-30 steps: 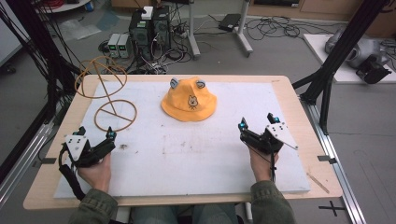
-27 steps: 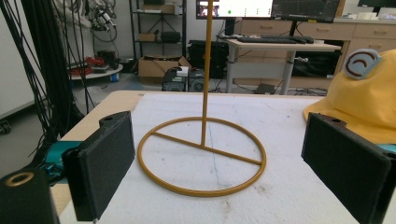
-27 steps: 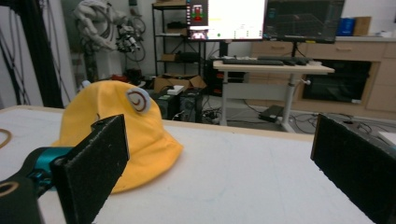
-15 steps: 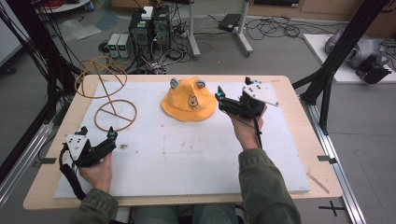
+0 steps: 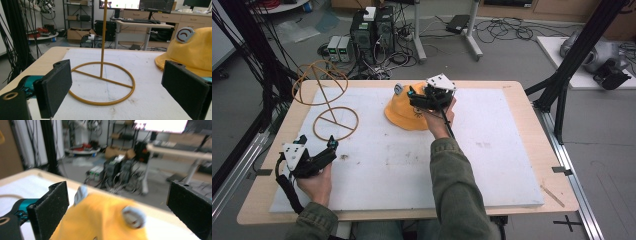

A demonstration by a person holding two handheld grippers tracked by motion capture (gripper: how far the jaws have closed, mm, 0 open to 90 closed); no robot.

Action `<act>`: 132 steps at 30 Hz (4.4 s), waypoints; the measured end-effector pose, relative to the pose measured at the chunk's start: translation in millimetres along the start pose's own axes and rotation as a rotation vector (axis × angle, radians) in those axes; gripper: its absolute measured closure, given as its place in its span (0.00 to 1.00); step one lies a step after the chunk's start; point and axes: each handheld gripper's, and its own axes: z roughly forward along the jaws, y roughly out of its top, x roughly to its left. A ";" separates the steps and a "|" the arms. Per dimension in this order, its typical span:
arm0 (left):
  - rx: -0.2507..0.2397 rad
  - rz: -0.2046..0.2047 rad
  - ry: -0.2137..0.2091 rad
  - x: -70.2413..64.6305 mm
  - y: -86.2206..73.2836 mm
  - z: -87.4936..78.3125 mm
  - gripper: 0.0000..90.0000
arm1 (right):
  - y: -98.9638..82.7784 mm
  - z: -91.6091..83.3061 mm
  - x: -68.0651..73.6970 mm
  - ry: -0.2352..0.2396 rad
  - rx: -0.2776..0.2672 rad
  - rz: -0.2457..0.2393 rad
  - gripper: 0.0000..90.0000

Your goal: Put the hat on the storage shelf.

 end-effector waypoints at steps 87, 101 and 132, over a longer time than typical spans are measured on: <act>0.009 -0.010 -0.006 -3.0 0.8 -1.9 0.11 | 117.4 -26.3 89.7 0.149 -0.297 0.064 0.98; 0.011 -0.040 0.016 9.5 -1.1 -8.5 0.11 | 152.0 12.5 181.8 0.327 -0.301 0.036 0.98; 0.007 -0.046 0.023 12.6 -0.7 -10.8 0.11 | 105.5 45.7 212.6 0.385 -0.162 0.016 0.85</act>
